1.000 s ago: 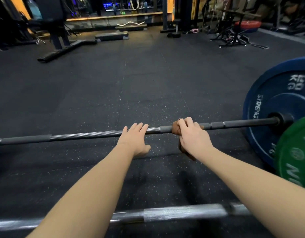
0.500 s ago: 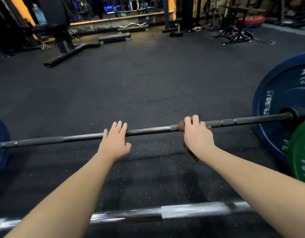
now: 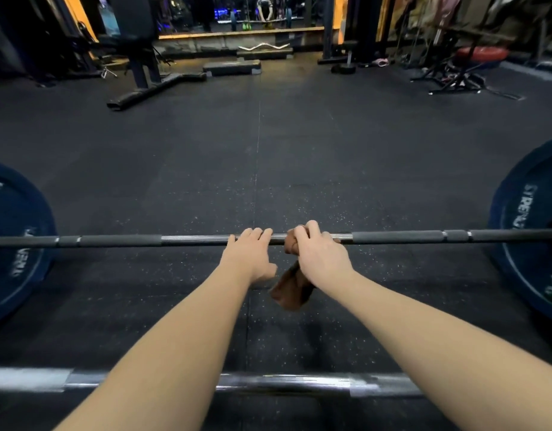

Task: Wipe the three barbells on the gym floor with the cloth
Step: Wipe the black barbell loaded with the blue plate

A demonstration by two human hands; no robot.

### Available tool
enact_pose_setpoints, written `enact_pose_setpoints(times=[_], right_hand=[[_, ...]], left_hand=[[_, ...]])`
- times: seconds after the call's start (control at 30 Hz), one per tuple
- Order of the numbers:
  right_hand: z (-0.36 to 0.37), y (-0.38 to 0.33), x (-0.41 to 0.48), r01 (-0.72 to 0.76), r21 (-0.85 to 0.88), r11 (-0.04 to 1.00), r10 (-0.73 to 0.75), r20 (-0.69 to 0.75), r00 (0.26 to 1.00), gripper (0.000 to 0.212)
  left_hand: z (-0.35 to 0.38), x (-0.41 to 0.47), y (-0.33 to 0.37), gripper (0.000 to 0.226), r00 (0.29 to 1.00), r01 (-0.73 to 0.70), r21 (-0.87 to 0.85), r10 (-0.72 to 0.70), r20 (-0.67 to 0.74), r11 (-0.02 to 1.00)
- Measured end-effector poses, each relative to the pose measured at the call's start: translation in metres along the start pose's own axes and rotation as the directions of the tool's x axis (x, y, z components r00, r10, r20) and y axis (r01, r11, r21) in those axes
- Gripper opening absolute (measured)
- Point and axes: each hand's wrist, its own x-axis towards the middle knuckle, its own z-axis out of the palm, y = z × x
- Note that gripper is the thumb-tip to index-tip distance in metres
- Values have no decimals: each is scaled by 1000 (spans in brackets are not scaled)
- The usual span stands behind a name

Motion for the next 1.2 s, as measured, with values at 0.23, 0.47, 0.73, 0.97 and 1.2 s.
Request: enact_pose_setpoints(times=[0.23, 0.47, 0.73, 0.97, 1.2], right_hand=[[0, 34, -7, -130, -25, 991, 129, -44, 991, 31], [13, 5, -1, -172, -64, 983, 163, -121, 979, 31], [27, -41, 17, -31, -24, 999, 26, -172, 985, 39], [13, 16, 17, 136, -137, 981, -162, -204, 965, 38], [23, -1, 23, 11, -63, 998, -24, -210, 977, 34]], left_hand=[[-13, -1, -11, 81, 997, -35, -52, 38, 67, 998], [0, 1, -7, 87, 999, -24, -11, 24, 29, 1000], [2, 0, -9, 78, 998, -44, -98, 39, -49, 994], [15, -6, -11, 87, 992, -47, -89, 36, -120, 995], [15, -3, -11, 93, 994, -66, -78, 58, -94, 995]])
